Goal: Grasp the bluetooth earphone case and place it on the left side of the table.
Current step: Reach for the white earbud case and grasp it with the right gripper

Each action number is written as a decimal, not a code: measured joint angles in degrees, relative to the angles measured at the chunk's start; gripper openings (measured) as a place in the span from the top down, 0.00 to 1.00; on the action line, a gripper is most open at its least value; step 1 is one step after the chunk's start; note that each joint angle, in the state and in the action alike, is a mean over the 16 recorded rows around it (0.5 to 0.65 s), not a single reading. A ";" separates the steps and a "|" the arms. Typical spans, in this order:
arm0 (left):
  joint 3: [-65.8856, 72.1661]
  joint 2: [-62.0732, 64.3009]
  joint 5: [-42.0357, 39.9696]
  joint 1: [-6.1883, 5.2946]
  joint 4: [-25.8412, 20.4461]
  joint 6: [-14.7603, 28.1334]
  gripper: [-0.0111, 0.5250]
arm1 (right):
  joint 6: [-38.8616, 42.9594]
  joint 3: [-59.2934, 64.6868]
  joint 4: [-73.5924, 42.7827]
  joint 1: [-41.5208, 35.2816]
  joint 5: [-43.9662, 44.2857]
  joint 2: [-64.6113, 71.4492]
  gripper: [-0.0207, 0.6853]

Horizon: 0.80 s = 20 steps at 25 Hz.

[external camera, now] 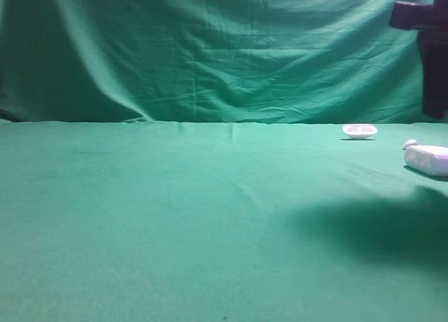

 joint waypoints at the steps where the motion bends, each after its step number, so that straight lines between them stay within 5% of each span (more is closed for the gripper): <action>1: 0.00 0.00 0.00 0.00 0.00 0.00 0.98 | 0.46 0.00 -0.03 0.00 -0.46 0.57 0.18; 6: 0.00 0.00 0.00 0.00 0.00 0.00 0.98 | 2.27 -0.05 -0.22 0.00 -2.17 3.06 0.16; 20: 0.00 0.00 0.00 0.00 0.00 0.00 0.98 | 2.88 -6.02 0.56 2.26 3.22 5.63 0.48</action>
